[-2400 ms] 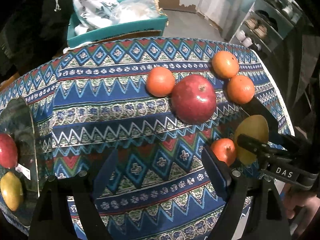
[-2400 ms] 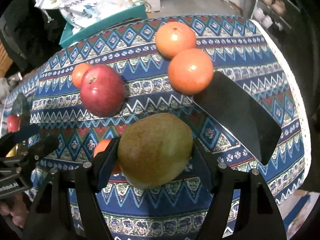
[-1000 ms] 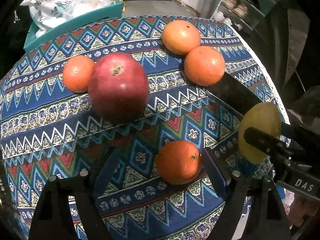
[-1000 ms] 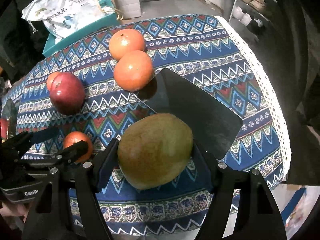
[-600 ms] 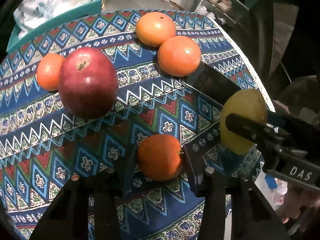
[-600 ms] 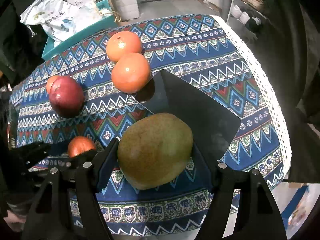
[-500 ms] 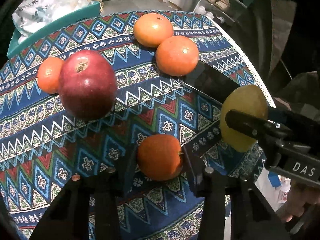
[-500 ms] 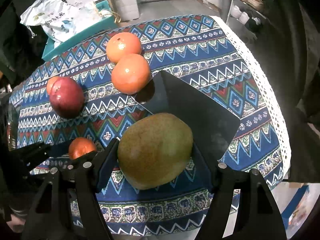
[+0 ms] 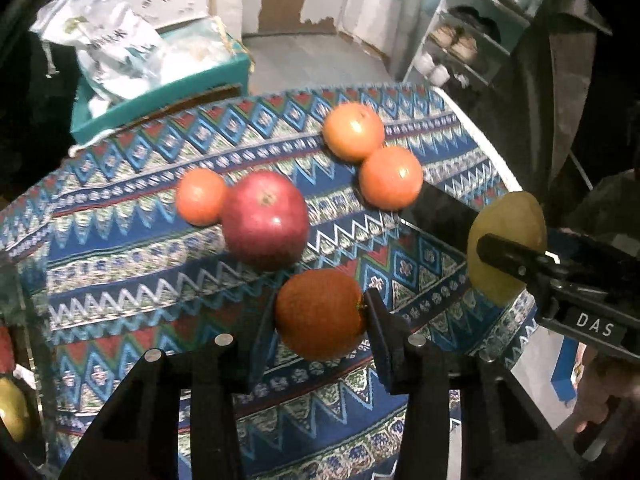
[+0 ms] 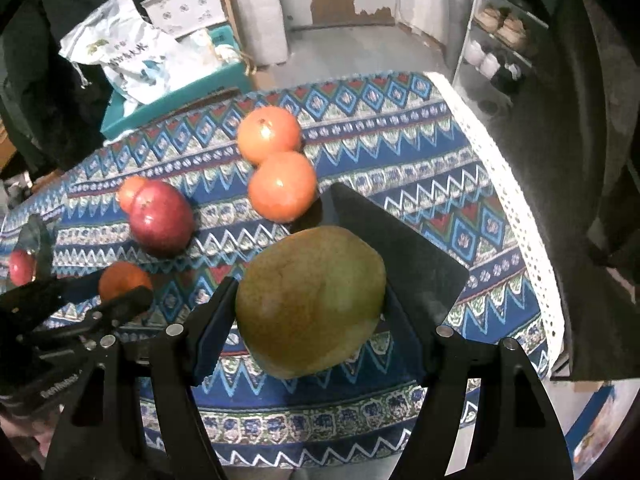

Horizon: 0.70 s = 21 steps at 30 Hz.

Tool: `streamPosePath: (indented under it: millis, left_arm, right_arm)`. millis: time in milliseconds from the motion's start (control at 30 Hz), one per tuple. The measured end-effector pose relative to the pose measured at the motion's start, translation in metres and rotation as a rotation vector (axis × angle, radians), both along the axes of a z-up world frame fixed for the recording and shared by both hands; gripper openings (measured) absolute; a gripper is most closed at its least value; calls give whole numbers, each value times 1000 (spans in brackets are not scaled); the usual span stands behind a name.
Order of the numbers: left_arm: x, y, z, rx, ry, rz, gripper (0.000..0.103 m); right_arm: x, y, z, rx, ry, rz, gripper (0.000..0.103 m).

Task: Organize fruits
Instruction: 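Grasp the orange with the left tool while the right tool holds the mango raised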

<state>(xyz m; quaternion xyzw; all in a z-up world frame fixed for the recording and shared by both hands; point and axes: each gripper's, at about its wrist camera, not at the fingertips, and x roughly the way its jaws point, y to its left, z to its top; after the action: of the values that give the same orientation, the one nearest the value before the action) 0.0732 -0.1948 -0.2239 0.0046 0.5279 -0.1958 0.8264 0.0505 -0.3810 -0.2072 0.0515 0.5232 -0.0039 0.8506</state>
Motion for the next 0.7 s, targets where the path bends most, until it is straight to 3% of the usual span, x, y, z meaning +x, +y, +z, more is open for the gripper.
streamPosePath:
  millis: [700]
  left_arm:
    - [-27, 47, 89, -40, -182, 67, 44]
  right_arm:
    - [-10, 40, 90, 20, -213, 98, 72]
